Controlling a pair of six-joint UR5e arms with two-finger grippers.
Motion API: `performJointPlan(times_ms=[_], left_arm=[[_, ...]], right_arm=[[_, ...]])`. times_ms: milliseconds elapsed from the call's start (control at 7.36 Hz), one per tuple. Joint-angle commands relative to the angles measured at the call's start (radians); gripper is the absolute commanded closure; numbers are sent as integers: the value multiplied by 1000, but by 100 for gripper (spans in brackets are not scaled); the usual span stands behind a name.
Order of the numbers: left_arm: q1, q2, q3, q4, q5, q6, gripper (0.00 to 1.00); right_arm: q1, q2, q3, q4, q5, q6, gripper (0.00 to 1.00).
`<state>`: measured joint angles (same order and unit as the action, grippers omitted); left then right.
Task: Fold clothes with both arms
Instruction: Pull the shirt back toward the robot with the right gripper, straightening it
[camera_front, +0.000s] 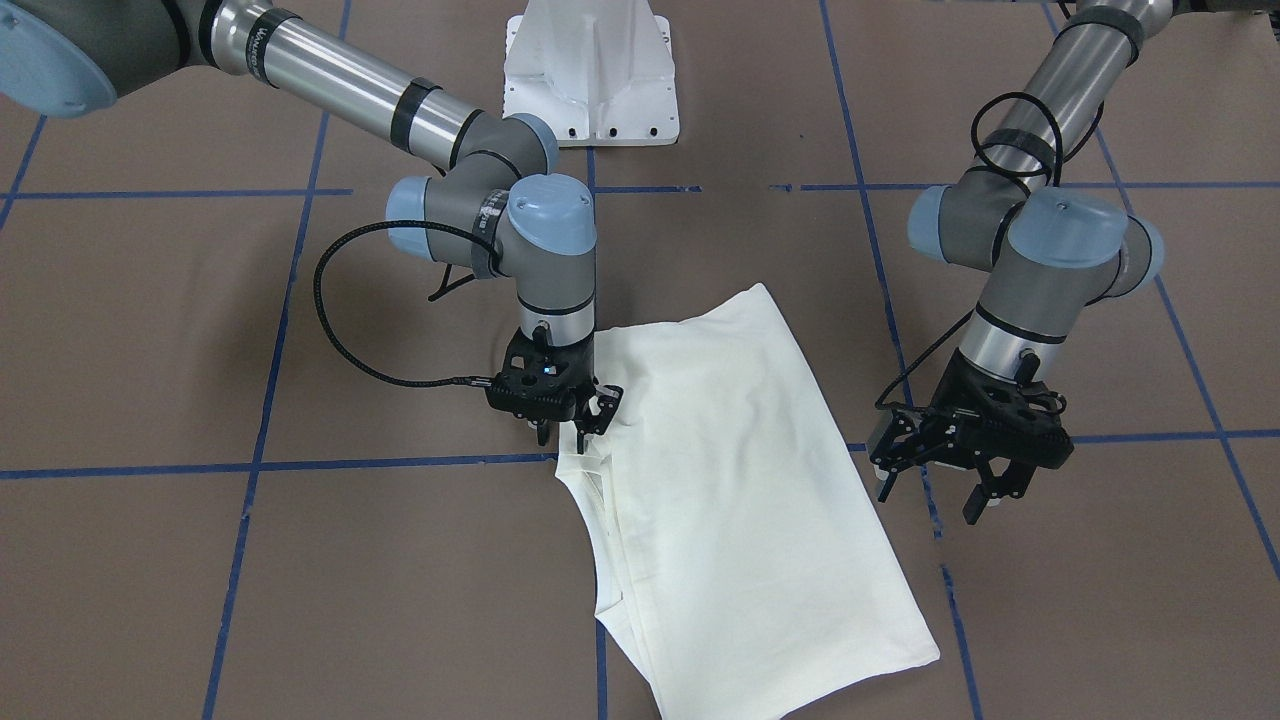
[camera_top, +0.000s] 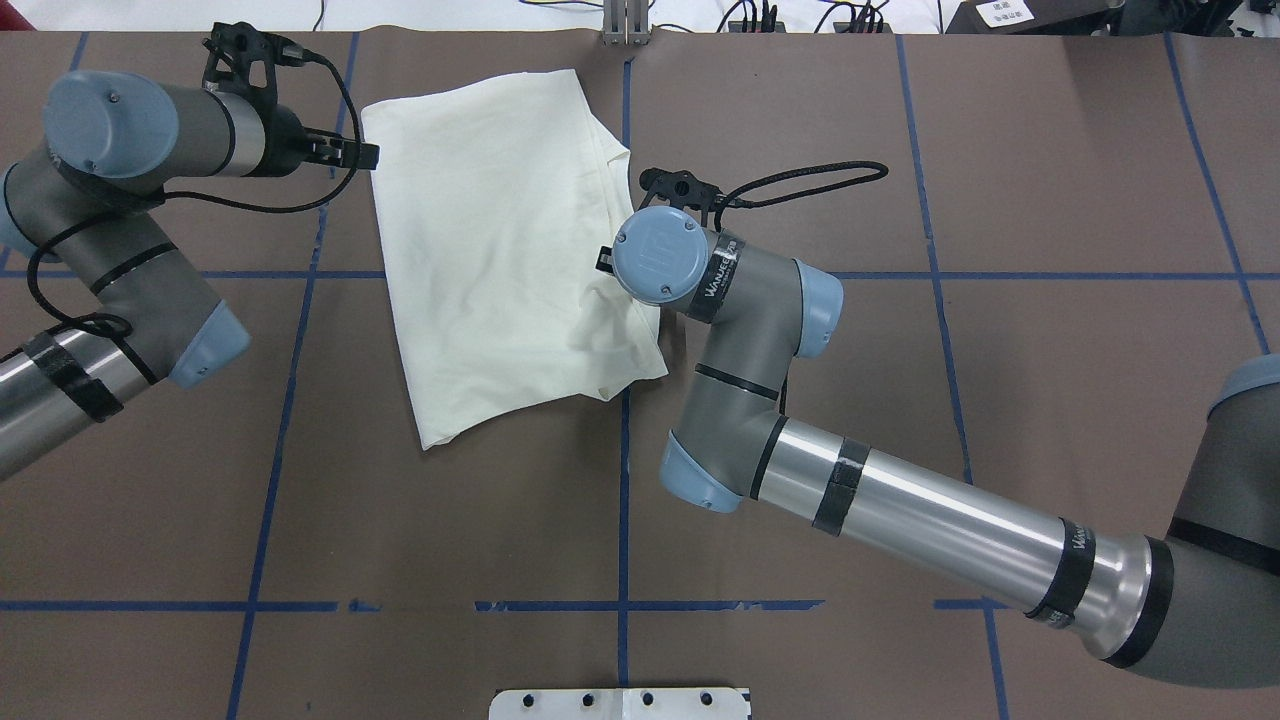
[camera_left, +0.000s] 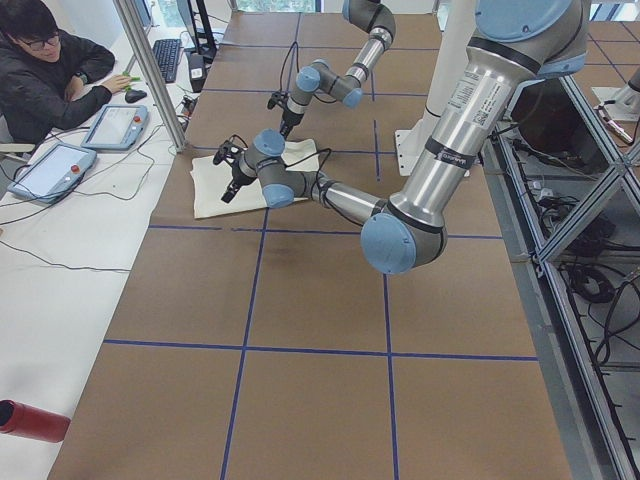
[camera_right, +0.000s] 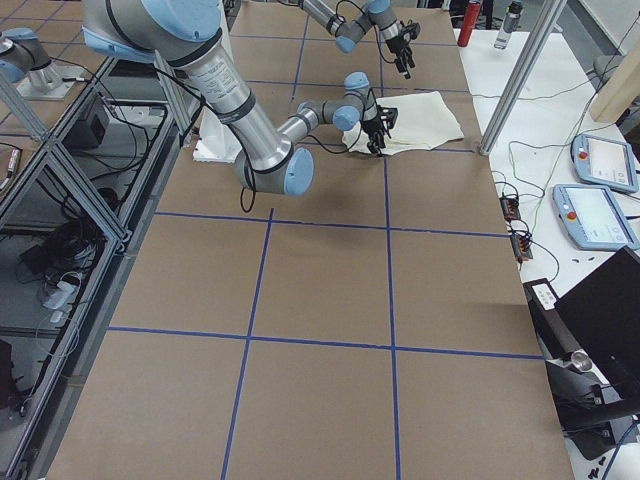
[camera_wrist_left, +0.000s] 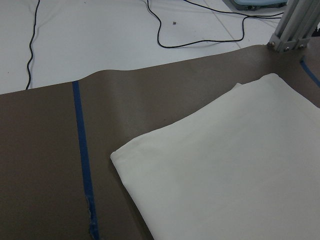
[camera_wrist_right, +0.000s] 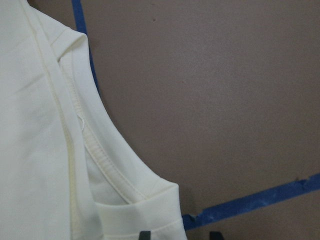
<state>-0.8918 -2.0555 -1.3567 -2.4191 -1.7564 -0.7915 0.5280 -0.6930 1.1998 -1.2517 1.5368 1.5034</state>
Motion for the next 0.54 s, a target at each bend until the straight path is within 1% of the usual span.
performJointPlan(times_ms=[0,408], left_arm=[[1,0,1,0,0,0,0],[1,0,-1,0,0,0,0]], right_arm=[[-2,12,0,-2,-3,0,100],[-6,12,1,-14,-3,1,100]])
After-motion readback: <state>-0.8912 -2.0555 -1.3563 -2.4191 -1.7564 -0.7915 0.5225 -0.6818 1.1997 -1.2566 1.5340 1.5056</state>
